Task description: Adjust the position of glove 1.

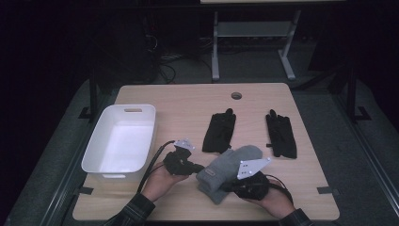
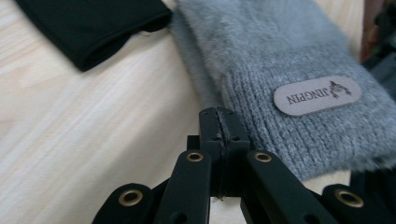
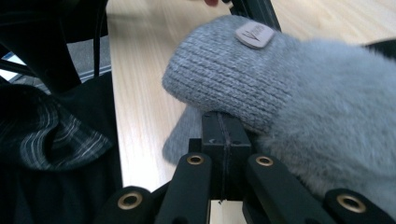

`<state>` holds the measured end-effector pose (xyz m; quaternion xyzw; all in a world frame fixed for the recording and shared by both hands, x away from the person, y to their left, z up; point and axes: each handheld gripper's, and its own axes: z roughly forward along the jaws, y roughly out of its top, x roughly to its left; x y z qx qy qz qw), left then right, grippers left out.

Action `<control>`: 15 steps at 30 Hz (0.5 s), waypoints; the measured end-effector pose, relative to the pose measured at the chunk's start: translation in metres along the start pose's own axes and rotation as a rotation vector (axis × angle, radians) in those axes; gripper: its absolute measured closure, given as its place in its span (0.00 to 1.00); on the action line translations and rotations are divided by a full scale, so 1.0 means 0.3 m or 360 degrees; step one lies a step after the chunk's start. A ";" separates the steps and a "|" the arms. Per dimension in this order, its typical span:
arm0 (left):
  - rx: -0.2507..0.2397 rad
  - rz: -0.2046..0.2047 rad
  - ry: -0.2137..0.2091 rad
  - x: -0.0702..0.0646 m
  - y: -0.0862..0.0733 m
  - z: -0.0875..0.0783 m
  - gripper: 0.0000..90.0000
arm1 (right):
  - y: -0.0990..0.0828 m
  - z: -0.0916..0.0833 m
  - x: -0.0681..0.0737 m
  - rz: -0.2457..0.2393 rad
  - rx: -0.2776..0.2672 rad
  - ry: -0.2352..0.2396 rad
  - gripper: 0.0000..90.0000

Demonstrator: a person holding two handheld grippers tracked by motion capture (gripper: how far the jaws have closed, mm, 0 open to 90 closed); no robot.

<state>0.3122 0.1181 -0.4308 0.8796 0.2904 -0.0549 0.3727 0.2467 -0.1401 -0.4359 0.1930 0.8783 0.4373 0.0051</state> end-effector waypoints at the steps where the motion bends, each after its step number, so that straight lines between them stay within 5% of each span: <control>1: 0.0016 0.0011 0.0005 -0.006 -0.002 0.006 0.99 | -0.007 -0.003 0.000 0.0001 0.0010 -0.0002 1.00; 15: 0.0039 0.0045 0.0024 -0.001 -0.013 0.011 0.98 | -0.053 -0.022 -0.008 0.0027 0.0104 -0.0016 0.94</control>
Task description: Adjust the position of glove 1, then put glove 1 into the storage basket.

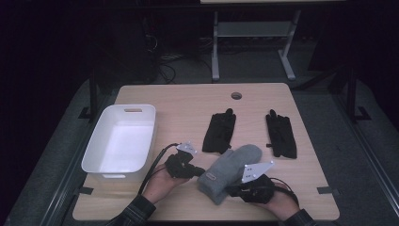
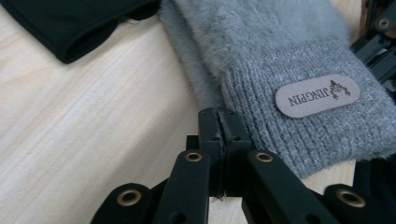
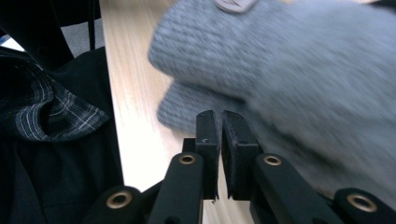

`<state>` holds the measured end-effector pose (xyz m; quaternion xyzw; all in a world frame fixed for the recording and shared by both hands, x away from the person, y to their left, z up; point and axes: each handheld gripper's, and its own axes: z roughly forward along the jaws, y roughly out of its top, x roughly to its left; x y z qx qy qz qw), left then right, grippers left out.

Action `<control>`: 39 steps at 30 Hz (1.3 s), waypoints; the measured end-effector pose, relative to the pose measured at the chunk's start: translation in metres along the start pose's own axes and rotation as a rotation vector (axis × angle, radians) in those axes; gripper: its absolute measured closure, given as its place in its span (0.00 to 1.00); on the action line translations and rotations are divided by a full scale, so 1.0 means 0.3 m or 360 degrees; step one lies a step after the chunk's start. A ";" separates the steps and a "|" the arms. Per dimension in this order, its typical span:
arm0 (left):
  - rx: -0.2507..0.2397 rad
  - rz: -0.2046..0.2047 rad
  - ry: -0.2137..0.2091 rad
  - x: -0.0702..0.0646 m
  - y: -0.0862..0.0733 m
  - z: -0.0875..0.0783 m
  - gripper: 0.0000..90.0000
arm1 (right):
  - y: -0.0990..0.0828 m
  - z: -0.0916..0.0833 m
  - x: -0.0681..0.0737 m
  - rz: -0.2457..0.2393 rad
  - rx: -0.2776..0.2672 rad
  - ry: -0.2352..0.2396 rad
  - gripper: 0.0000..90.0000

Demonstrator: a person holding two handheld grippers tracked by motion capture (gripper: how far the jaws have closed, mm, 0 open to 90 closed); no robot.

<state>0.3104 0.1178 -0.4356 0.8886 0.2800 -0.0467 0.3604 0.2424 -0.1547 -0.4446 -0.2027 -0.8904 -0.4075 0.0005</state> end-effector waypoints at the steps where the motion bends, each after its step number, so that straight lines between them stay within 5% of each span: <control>1: 0.0002 0.0000 0.0009 0.004 -0.001 -0.004 0.97 | -0.006 -0.010 -0.007 0.0007 -0.0005 -0.0011 0.92; 12: -0.0087 0.0017 0.0070 0.017 0.048 -0.033 0.57 | -0.119 -0.116 -0.107 0.0173 -0.0019 -0.0300 0.48; 17: -0.0176 -0.0004 0.0024 0.014 0.107 -0.037 0.42 | -0.170 -0.163 -0.161 0.0256 -0.0042 -0.0459 0.31; 26: -0.0233 0.0006 -0.0004 -0.008 0.198 0.028 0.23 | -0.240 -0.215 -0.241 0.0396 -0.0093 -0.0634 0.20; 39: -0.0098 -0.0001 -0.0002 -0.015 0.204 0.168 0.20 | -0.264 -0.203 -0.271 0.0439 -0.0026 -0.0697 0.20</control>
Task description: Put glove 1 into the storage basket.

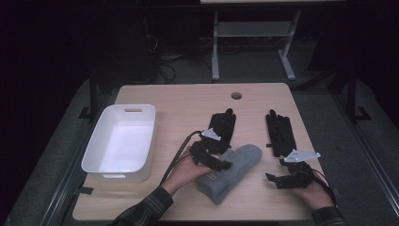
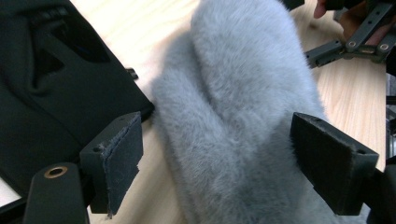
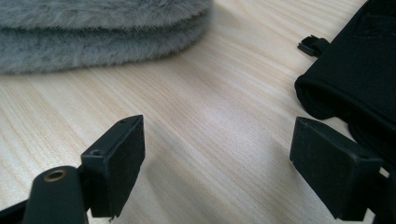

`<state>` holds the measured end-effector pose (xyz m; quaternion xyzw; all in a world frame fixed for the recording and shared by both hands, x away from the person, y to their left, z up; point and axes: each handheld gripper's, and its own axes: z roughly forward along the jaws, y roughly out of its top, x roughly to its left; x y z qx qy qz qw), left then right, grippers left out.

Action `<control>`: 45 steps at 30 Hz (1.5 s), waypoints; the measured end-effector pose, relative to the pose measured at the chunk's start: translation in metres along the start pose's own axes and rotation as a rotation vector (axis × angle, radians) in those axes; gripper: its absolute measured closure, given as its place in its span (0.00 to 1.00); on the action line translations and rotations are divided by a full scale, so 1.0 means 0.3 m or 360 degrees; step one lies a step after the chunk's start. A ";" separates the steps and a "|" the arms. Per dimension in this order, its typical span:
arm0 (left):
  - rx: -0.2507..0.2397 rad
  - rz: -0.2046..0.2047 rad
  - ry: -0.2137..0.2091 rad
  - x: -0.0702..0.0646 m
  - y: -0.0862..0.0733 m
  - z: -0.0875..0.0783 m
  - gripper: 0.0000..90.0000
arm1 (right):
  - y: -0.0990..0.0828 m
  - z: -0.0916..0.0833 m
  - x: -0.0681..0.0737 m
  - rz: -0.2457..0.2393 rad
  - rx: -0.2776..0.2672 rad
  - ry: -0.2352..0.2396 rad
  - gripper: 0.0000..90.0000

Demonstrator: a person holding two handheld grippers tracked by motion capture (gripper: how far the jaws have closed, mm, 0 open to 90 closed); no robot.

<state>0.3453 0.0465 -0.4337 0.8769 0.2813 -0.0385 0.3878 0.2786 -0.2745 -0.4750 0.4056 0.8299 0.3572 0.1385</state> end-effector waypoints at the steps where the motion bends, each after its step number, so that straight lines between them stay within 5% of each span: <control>1: 0.0017 0.0008 -0.0001 0.001 -0.003 0.006 0.19 | 0.000 0.002 0.000 -0.0001 0.0003 -0.0001 0.20; 10: 0.0125 0.0036 0.0007 -0.012 -0.028 0.064 0.15 | -0.003 0.007 0.000 -0.0005 0.0017 -0.0005 0.20; 18: 0.0140 -0.0009 -0.0104 0.014 -0.043 0.086 0.16 | -0.003 0.008 0.002 -0.0021 0.0020 -0.0006 0.20; 36: 0.0235 -0.0016 -0.0292 0.009 -0.037 0.094 0.60 | -0.016 0.020 0.006 -0.0053 -0.0047 0.0000 0.16; 45: 0.0273 0.0099 -0.0213 -0.028 -0.024 0.076 0.80 | -0.016 0.020 0.005 -0.0054 -0.0046 0.0002 0.15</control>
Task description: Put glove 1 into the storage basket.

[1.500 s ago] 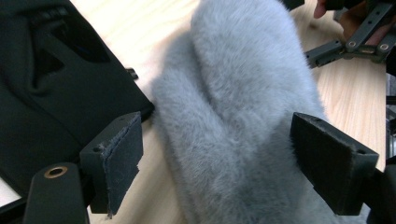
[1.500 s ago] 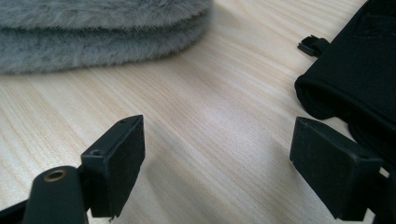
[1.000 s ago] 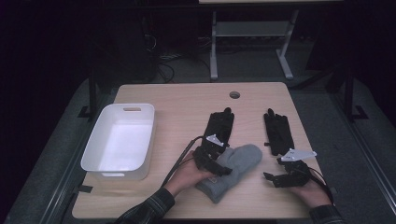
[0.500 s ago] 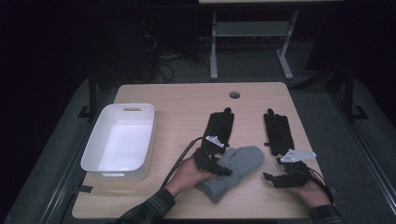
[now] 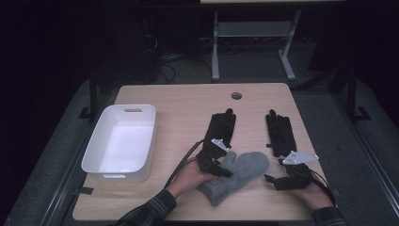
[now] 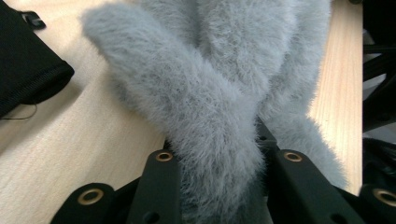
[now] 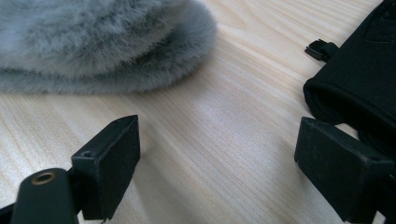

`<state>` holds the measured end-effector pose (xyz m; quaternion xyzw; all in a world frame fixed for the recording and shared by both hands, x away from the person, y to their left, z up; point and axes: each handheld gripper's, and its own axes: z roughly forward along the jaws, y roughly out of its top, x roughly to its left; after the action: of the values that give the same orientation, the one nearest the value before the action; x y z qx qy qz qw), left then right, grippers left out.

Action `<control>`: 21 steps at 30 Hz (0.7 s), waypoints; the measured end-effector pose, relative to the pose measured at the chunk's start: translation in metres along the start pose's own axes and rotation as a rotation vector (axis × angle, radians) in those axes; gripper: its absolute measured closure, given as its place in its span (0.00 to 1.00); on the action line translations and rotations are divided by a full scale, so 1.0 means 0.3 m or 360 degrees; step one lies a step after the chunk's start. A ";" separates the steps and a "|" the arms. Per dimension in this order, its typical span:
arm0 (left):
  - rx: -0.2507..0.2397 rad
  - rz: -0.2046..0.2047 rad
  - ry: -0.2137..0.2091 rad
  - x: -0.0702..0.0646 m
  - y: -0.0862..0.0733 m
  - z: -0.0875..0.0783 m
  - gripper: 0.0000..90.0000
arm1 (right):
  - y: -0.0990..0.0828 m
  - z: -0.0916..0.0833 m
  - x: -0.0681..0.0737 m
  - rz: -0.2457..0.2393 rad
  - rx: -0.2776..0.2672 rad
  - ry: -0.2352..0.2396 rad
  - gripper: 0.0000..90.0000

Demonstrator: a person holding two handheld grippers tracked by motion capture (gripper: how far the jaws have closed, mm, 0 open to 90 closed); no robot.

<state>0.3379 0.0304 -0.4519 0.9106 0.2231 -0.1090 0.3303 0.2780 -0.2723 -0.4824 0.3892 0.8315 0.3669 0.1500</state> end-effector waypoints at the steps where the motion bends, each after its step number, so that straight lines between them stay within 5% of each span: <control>1: -0.0015 -0.0003 0.0005 -0.002 0.001 -0.004 0.81 | 0.000 0.000 0.000 0.0000 0.0000 0.0001 0.15; 12: -0.0008 0.0036 0.0007 -0.022 0.012 -0.053 0.86 | 0.000 0.000 0.000 0.0001 0.0001 0.0001 0.15; 21: -0.0089 0.0055 0.0071 -0.036 0.021 -0.147 0.86 | 0.000 0.000 0.000 0.0002 0.0000 0.0001 0.15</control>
<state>0.3336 0.0511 -0.4110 0.9069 0.2177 -0.0766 0.3525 0.2780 -0.2723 -0.4824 0.3895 0.8314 0.3670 0.1495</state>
